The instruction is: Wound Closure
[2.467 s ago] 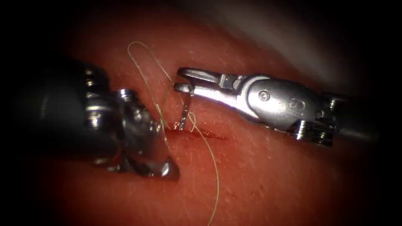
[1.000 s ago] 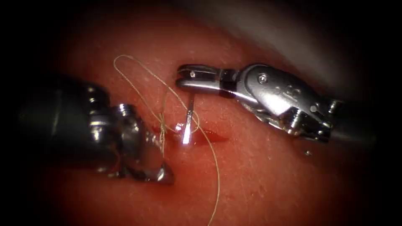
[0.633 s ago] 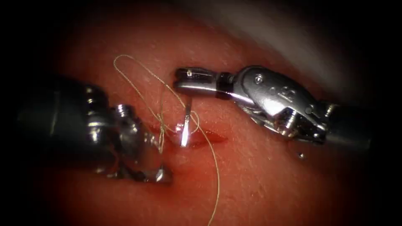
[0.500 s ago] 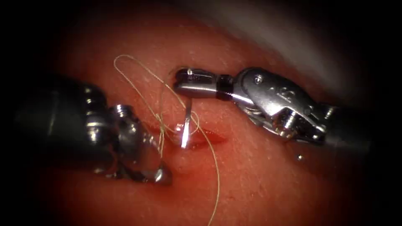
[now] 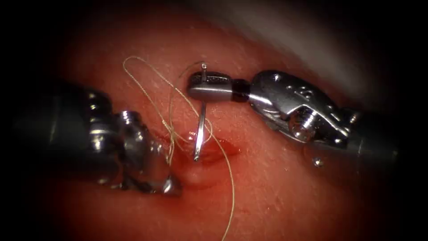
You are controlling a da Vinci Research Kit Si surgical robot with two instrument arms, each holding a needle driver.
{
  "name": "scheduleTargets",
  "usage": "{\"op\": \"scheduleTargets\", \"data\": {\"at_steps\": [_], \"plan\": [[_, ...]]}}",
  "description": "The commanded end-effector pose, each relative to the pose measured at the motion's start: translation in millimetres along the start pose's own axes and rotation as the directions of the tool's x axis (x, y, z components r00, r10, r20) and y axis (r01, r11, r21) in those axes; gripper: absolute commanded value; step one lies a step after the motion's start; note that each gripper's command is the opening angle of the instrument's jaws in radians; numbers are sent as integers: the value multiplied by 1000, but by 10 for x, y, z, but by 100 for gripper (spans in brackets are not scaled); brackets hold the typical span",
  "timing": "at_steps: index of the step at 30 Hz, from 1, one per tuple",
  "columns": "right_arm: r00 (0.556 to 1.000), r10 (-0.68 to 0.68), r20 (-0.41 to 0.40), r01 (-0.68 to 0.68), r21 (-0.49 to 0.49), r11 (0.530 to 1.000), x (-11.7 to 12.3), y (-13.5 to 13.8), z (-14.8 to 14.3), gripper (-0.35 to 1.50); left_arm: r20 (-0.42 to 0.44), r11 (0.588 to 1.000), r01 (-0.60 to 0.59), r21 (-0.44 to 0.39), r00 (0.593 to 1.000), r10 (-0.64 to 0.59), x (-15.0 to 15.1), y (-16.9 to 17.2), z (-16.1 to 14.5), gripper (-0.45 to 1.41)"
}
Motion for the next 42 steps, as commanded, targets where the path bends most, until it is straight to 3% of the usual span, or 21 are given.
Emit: {"op": "scheduleTargets", "data": {"at_steps": [1,17,28,42], "plan": [[1000,27,-1,-27,6,1000,-2,2,7,-35,0,1000,-2,-1,1000,2,3,1,7,-5],[978,209,19,-209,26,978,-20,-15,12,-35,1,1000,0,-2,1000,0,0,-2,7,-6],[933,357,52,-359,47,932,-31,-29,17,-35,1,1000,7,-3,1000,-7,-2,-6,6,-6],[898,420,131,-433,93,896,-37,-48,22,-35,1,1000,10,-4,1000,-10,-4,-9,5,-7]]}}
